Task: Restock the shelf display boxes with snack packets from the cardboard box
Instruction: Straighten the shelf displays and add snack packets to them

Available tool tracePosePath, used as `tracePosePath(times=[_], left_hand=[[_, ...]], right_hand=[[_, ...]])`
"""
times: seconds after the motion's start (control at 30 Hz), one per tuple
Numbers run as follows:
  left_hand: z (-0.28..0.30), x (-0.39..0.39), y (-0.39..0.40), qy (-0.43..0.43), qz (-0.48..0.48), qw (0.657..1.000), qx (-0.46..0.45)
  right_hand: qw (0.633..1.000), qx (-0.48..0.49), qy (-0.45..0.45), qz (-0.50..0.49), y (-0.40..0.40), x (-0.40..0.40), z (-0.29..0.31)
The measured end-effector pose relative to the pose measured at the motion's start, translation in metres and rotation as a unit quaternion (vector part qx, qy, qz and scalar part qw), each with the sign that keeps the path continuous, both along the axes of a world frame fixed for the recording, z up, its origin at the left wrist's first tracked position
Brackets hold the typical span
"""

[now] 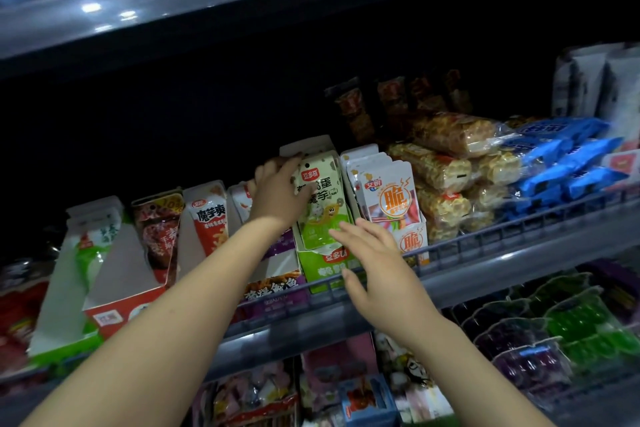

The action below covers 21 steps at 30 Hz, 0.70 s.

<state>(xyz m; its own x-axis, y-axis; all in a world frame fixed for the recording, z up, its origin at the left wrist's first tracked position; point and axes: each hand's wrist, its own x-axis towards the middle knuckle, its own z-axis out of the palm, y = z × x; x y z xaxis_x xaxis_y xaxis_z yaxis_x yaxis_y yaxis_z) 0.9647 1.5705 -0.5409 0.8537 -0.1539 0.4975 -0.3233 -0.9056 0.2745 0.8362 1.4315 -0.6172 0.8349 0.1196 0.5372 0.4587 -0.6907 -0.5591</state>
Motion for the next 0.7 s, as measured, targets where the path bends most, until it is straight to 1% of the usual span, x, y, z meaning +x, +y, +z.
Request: tracePosePath(times=[0.17,0.27,0.33,0.43,0.53,0.63,0.7], left_hand=[[-0.011,-0.046,-0.001,-0.055,-0.059,0.989,-0.126],[-0.018,-0.086,0.006,-0.068,-0.076,0.984,-0.145],[-0.027,-0.115,0.011,-0.062,-0.078,0.982,-0.160],[-0.049,-0.153,0.019,-0.053,-0.093,0.974,-0.198],[-0.082,-0.184,0.024,-0.040,-0.096,0.964,-0.244],[-0.124,-0.211,0.026,-0.015,-0.077,0.962,-0.262],[-0.157,-0.225,0.028,0.016,-0.057,0.960,-0.273]], right_hand=[[0.999,-0.026,-0.026,-0.006,0.006,-0.006,-0.005],[0.997,-0.020,-0.072,-0.020,0.013,-0.013,-0.012],[0.994,-0.006,-0.099,-0.036,0.018,-0.020,-0.019],[0.992,0.009,-0.112,-0.054,0.025,-0.037,-0.032],[0.992,0.021,-0.095,-0.078,0.034,-0.060,-0.056],[0.994,0.017,-0.042,-0.097,0.043,-0.086,-0.091],[0.995,0.001,-0.003,-0.095,0.044,-0.101,-0.118]])
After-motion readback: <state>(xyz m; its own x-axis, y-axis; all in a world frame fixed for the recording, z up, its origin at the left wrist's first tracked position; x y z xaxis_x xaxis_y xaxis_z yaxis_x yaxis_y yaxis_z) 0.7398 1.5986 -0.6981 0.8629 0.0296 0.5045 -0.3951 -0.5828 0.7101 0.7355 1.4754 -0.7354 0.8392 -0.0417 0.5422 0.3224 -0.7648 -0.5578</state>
